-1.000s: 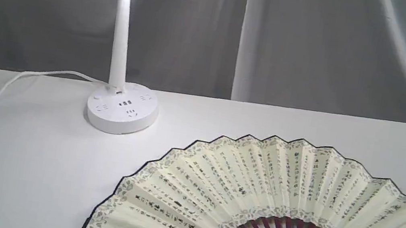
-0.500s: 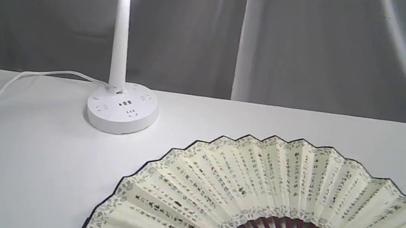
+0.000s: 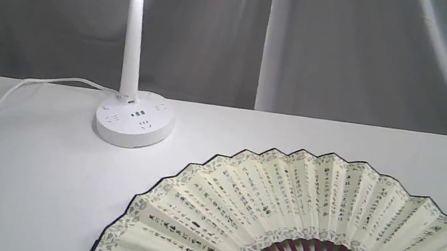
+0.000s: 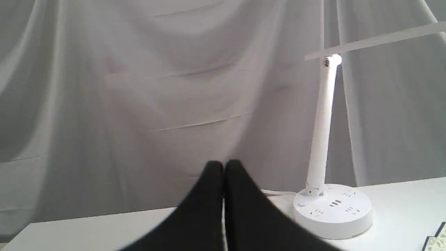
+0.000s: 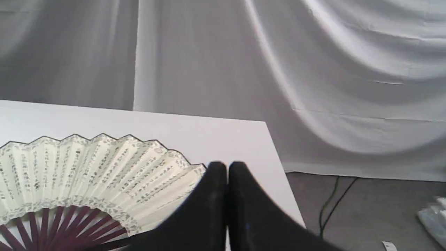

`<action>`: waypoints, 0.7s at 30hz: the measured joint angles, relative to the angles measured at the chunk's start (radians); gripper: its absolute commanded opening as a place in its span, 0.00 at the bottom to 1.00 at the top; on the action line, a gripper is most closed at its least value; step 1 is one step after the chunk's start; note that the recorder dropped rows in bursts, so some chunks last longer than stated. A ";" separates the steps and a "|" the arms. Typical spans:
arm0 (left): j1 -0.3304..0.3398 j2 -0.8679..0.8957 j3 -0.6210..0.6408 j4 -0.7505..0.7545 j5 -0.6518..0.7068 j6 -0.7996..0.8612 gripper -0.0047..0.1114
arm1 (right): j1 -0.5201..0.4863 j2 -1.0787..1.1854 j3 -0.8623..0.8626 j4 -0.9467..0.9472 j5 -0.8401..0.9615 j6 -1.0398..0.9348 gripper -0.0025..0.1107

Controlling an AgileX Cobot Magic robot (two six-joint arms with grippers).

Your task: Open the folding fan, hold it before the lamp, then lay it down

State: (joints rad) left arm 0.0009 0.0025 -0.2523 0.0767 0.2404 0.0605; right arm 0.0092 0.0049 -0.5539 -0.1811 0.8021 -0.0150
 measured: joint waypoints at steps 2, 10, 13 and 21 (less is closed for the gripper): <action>0.000 0.000 0.027 -0.005 -0.038 0.000 0.04 | 0.000 0.000 0.065 0.004 -0.064 0.000 0.02; 0.000 0.000 0.149 -0.055 -0.100 -0.005 0.04 | 0.000 -0.002 0.250 0.010 -0.287 0.000 0.02; 0.000 0.000 0.195 -0.059 -0.100 -0.005 0.04 | 0.000 -0.002 0.284 0.012 -0.354 0.000 0.02; 0.000 0.000 0.248 -0.063 -0.102 -0.012 0.04 | 0.000 -0.002 0.415 0.029 -0.594 0.000 0.02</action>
State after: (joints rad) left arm 0.0009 0.0025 -0.0039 0.0136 0.1387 0.0482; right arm 0.0092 0.0031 -0.1390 -0.1526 0.2081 -0.0150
